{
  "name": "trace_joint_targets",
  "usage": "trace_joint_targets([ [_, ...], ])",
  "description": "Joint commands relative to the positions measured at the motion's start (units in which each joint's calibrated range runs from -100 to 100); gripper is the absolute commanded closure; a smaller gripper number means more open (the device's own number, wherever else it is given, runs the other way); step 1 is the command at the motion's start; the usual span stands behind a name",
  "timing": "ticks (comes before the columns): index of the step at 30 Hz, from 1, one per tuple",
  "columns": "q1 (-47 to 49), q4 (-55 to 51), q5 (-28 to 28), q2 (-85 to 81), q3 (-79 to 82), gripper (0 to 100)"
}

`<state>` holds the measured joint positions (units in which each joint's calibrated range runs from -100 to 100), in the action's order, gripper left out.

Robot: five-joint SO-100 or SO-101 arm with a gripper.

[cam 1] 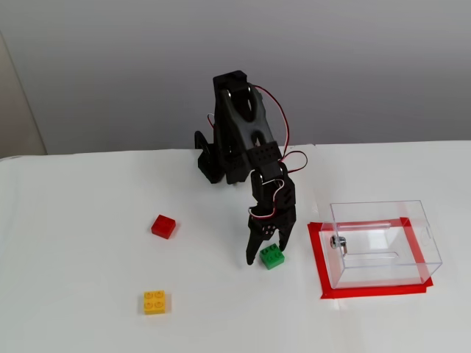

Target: Pick the green lego brick and place it into the transparent box

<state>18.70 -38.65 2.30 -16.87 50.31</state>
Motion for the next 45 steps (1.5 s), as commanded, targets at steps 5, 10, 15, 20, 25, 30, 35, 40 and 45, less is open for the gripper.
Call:
trace_joint_targets([
  [5,-0.69,3.31,-0.21,1.64,-2.3,67],
  [10,-1.06,5.83,0.05,3.0,-2.3,67],
  [15,-0.84,5.75,0.16,3.76,-2.21,67],
  [20,-0.62,5.75,0.05,4.61,-2.12,67],
  [25,-0.62,5.75,-0.05,5.03,-2.21,67],
  [30,-0.62,5.75,0.21,5.03,-2.21,84],
  [35,-0.62,5.49,0.21,5.03,-2.21,94],
  [40,-1.06,5.05,0.21,4.19,-2.3,94],
  [45,-2.02,4.88,0.26,3.25,-4.02,94],
])
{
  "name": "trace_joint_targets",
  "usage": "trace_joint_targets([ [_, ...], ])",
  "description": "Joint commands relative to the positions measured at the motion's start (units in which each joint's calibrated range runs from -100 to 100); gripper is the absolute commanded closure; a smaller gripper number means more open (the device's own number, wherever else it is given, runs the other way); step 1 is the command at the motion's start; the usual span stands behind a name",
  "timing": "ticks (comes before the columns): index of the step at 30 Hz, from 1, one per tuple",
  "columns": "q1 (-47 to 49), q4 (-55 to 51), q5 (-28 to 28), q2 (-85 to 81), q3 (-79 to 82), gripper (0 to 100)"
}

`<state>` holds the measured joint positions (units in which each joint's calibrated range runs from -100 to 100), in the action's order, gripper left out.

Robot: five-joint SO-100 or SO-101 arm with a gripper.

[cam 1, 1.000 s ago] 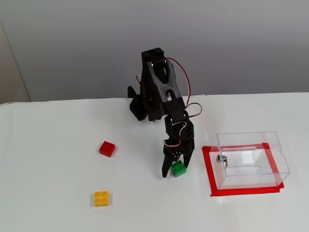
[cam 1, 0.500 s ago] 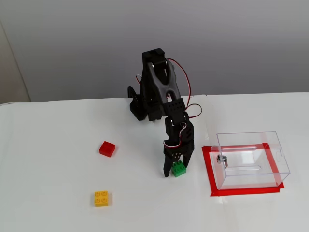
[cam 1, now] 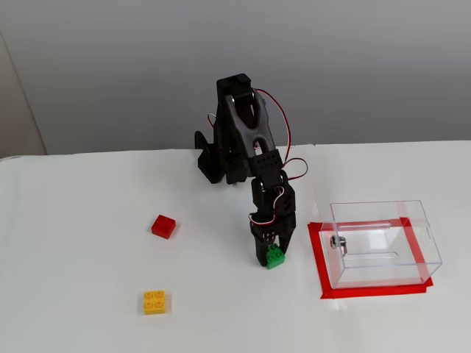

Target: Pick the green lego brick and place it into the transparent box

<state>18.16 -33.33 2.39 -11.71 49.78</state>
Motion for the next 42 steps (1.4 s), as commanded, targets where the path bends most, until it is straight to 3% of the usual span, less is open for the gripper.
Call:
trace_joint_targets([
  [1,-1.86,-0.44,0.16,-2.84,-4.12,94],
  [9,-4.96,-0.96,0.22,-10.73,-8.01,94],
  [24,-4.45,-22.98,0.01,-19.81,-27.08,94],
  [42,17.88,-22.45,-0.25,-18.62,-35.04,94],
])
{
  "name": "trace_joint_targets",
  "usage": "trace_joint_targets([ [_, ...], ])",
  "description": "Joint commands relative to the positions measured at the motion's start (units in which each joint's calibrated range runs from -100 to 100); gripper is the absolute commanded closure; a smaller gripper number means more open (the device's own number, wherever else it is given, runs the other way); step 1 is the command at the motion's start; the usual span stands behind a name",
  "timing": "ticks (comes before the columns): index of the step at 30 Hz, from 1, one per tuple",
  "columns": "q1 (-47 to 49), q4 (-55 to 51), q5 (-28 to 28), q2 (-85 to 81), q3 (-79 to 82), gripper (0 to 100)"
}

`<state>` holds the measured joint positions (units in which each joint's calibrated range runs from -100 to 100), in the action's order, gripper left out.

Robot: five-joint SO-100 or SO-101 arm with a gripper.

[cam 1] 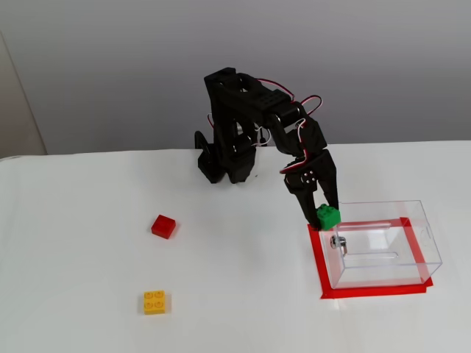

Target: Pick the green lego brick and place it into the transparent box

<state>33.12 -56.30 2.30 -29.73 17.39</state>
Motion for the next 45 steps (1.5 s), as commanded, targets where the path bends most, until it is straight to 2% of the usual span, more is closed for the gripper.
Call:
trace_joint_targets([
  [1,4.18,0.51,-0.21,-0.44,-2.56,94],
  [10,12.39,0.6,-0.21,4.91,-4.1,95],
  [18,16.75,0.6,-0.21,15.43,-13.41,95],
  [26,19.56,0.68,-0.26,24.59,-20.1,95],
  [34,21.63,7.13,0.0,27.48,-19.38,95],
  [45,22.74,7.47,0.05,34.26,-20.1,94],
])
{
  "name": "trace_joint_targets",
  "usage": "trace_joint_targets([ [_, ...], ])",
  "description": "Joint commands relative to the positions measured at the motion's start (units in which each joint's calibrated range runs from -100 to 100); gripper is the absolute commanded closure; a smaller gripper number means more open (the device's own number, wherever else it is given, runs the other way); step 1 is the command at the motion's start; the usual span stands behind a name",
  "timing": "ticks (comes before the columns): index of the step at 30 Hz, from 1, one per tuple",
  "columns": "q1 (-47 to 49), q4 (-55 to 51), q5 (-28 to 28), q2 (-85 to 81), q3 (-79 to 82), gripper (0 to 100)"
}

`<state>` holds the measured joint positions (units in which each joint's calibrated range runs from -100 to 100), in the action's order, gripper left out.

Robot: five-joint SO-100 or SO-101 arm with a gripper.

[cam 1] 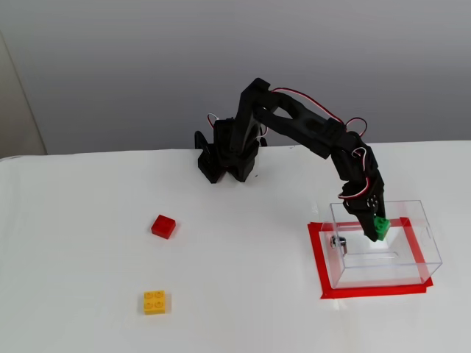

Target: Pick the green lego brick and place it into the transparent box

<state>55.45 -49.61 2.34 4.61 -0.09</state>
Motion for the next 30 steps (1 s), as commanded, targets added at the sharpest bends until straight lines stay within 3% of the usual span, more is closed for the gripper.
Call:
trace_joint_targets([
  [1,0.48,0.79,-0.21,0.1,-2.62,94],
  [8,0.48,0.79,-0.26,0.44,-2.62,94],
  [16,0.41,0.79,-0.36,-0.07,-2.62,75],
  [30,0.34,0.88,-0.31,-3.97,-2.81,75],
])
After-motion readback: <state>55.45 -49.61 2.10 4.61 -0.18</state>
